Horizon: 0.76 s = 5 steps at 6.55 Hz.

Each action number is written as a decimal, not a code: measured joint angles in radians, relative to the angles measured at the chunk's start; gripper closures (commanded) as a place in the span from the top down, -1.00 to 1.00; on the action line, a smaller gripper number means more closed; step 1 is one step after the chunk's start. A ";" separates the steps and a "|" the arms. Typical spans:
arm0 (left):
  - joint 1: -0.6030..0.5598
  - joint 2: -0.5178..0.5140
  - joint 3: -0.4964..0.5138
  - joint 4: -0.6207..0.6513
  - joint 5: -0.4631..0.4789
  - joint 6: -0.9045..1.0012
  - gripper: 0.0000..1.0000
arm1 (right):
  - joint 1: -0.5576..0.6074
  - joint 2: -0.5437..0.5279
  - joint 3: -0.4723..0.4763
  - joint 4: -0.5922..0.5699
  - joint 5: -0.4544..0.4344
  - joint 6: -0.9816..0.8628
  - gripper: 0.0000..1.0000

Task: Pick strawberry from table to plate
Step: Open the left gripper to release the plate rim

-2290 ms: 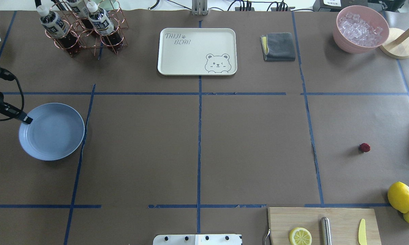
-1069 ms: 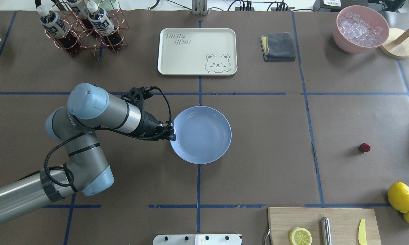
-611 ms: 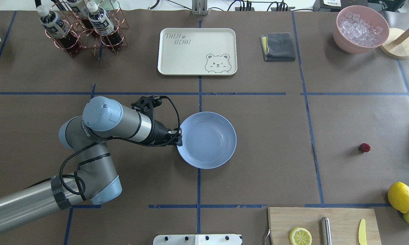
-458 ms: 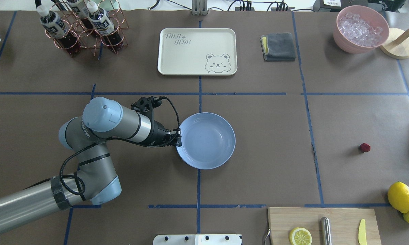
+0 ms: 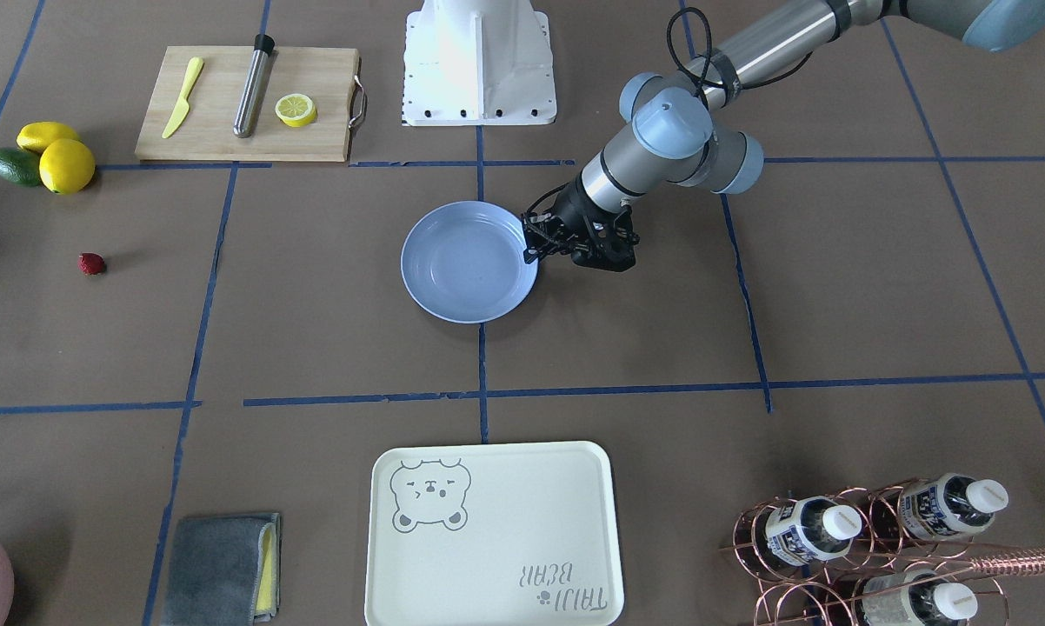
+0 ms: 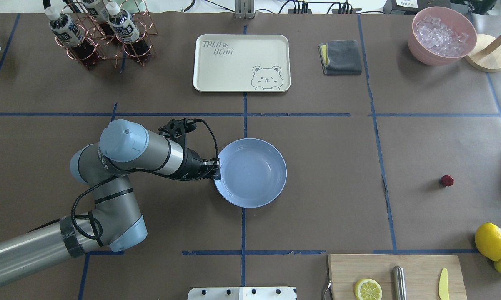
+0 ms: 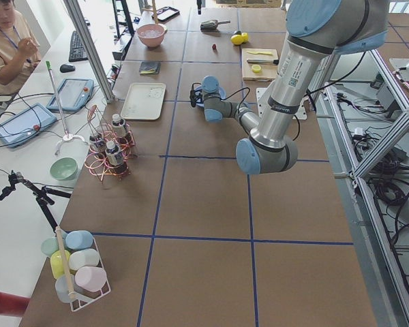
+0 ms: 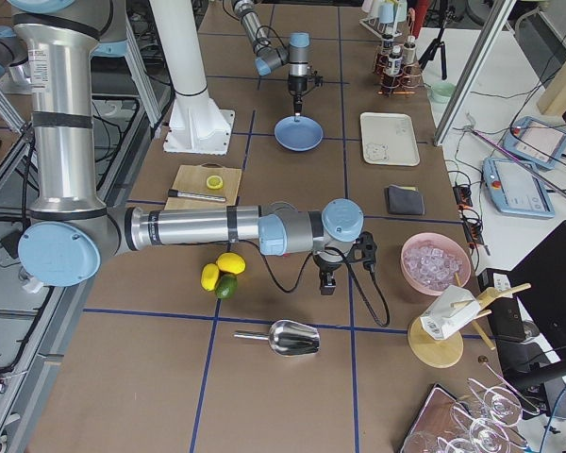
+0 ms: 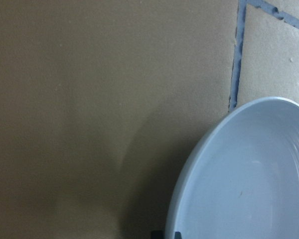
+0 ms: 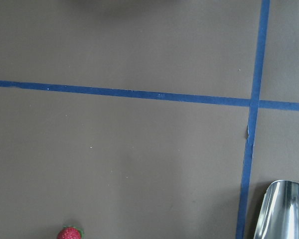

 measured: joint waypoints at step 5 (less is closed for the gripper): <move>-0.002 0.029 -0.024 0.002 0.000 0.000 0.38 | 0.000 0.000 -0.001 -0.001 0.000 0.000 1.00</move>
